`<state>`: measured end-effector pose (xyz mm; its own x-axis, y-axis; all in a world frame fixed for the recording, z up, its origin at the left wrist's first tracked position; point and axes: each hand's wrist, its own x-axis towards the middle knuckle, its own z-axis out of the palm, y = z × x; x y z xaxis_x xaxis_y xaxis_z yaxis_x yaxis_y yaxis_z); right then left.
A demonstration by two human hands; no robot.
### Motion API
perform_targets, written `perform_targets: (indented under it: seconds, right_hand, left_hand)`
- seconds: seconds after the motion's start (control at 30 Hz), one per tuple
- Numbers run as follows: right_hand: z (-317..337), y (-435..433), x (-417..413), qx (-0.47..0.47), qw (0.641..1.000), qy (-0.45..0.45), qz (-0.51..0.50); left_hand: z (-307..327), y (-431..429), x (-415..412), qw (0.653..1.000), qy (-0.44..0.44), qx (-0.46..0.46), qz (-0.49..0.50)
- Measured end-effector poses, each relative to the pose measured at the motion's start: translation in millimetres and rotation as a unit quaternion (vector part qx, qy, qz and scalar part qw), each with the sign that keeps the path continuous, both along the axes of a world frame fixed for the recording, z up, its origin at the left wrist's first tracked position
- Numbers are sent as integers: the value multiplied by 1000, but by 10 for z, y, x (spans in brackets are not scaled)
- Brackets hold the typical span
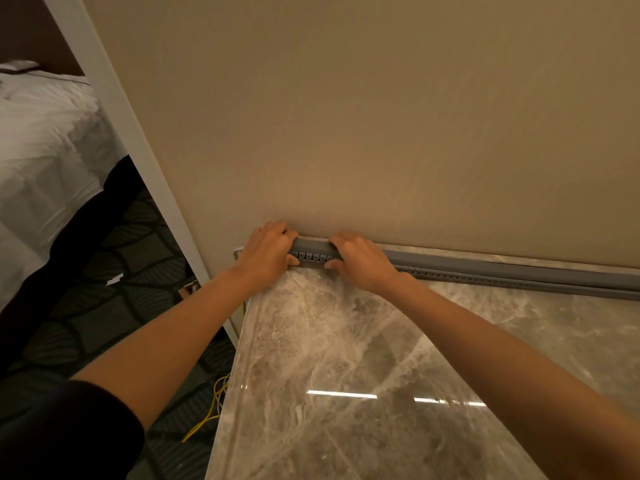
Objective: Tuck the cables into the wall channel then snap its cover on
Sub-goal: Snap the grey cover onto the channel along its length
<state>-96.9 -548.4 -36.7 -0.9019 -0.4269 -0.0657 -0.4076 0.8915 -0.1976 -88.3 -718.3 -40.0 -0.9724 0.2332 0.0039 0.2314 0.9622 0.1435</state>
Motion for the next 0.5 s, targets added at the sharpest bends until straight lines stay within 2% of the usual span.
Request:
perform_targets:
  seconds: [0.17,0.33,0.43,0.5]
  right_hand:
    - [-2,14,-8,-50,999,-1,-16]
    - [17,29,-7,-88,995,-37,-37]
    - [51,22,-40,-114,991,-49,-58]
    - [100,31,-81,-146,982,-87,-83]
  left_hand:
    - [-59,28,35,998,41,47,10]
    - [25,-70,-25,995,-20,94,2]
    - [83,-93,-42,996,-49,76,-6]
    - [116,-92,-71,994,-68,85,4]
